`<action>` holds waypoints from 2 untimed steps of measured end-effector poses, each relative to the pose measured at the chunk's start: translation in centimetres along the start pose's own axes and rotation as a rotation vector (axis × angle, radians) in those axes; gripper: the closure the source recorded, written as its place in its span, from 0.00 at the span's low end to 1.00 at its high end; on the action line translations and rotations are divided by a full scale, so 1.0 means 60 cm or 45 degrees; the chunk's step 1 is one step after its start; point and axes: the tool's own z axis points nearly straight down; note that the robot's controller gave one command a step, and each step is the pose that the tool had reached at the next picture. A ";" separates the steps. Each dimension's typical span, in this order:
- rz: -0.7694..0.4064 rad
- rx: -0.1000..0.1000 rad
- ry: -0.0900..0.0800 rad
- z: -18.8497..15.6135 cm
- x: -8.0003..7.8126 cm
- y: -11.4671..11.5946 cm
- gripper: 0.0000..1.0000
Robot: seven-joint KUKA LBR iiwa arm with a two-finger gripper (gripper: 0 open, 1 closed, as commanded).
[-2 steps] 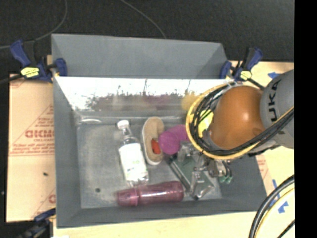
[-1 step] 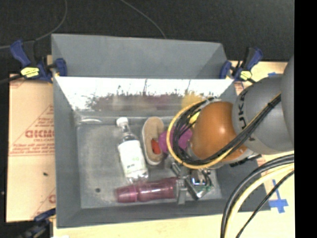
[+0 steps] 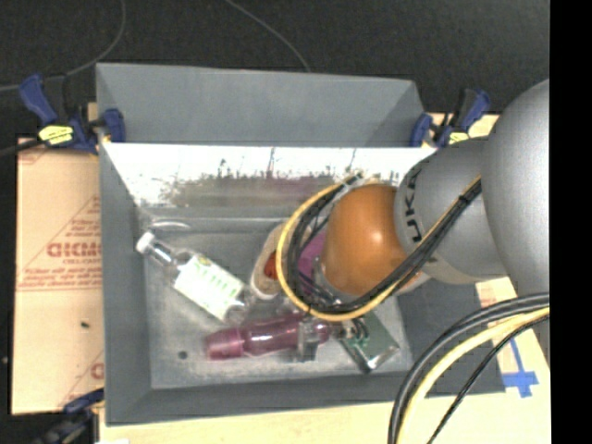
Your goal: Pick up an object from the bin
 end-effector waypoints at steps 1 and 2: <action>0.000 0.000 0.000 0.000 0.000 0.000 1.00; 0.064 0.000 -0.003 -0.218 -0.001 0.018 1.00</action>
Offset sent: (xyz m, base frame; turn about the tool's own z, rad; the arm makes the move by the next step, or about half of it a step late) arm -0.0018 0.0114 0.1307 0.0535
